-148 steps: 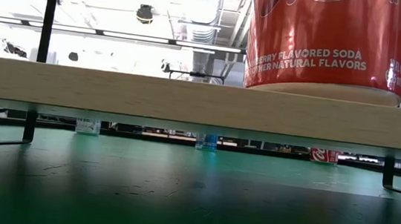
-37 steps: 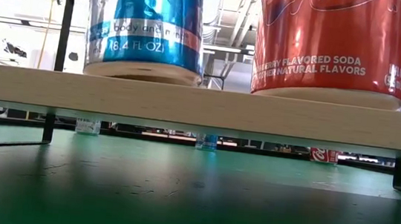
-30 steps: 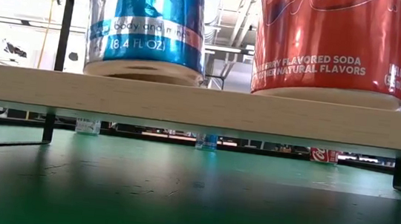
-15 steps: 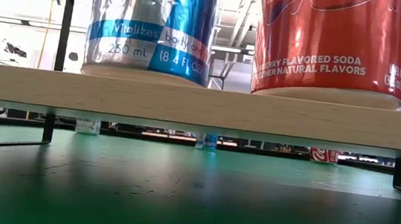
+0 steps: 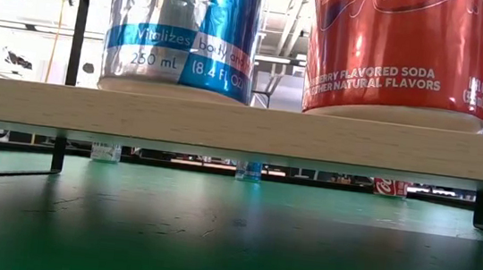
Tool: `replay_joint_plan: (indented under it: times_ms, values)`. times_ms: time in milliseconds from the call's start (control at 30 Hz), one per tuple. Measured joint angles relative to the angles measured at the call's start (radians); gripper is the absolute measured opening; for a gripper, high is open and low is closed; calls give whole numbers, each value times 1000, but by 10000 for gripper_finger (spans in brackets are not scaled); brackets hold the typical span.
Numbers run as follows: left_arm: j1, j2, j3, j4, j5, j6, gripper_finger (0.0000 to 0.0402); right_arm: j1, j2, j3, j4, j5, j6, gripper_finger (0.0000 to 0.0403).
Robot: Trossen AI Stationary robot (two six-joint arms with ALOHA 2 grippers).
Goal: Place canned beverage on shelf
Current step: Put the bottom blue soda can on the shelf
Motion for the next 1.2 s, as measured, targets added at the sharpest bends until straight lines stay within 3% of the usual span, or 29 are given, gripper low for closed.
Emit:
replay_joint_plan:
  times_ms: [400, 800, 1200]
  values:
    - [0, 0, 0, 1, -8, 15, 305, 0, 0, 0, -1, 0, -1, 358]
    - [-1, 0, 0, 3, -9, 127, 226, 0, 0, 0, -8, 0, -1, 358]
    - [21, -2, 1, -4, 70, 284, 245, 0, 0, 0, -8, 0, -1, 358]
